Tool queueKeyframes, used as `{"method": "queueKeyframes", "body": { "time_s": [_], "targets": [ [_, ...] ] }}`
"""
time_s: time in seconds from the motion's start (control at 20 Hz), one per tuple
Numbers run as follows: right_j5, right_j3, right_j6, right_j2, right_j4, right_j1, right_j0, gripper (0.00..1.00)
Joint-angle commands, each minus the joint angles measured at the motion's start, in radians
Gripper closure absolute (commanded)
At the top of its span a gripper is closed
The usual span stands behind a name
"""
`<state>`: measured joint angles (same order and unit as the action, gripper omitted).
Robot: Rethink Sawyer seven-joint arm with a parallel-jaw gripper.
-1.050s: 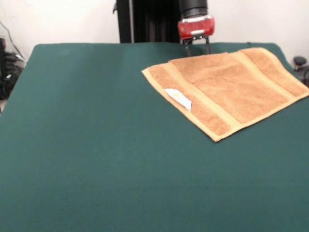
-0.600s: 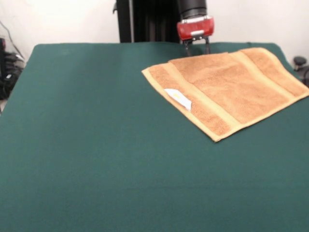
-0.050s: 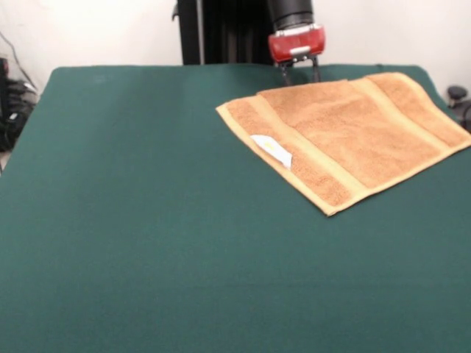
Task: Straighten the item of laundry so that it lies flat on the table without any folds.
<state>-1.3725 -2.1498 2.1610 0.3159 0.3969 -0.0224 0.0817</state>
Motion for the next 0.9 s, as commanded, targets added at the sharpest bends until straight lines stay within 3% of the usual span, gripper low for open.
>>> {"method": "queueKeyframes", "body": {
  "time_s": [0.05, 0.55, 0.6, 0.75, 0.9],
  "targets": [
    [0.224, 0.630, -0.082, -0.099, -0.282, -0.075, -0.024, 0.00],
    [0.250, 0.623, -0.052, -0.113, -0.291, -0.071, -0.035, 0.00],
    [0.281, 0.619, -0.032, -0.123, -0.281, -0.064, -0.043, 0.00],
    [0.563, 0.591, 0.142, -0.243, -0.174, -0.002, -0.140, 0.00],
    [0.640, 0.572, 0.188, -0.310, -0.148, 0.011, -0.195, 0.00]
  ]
}}
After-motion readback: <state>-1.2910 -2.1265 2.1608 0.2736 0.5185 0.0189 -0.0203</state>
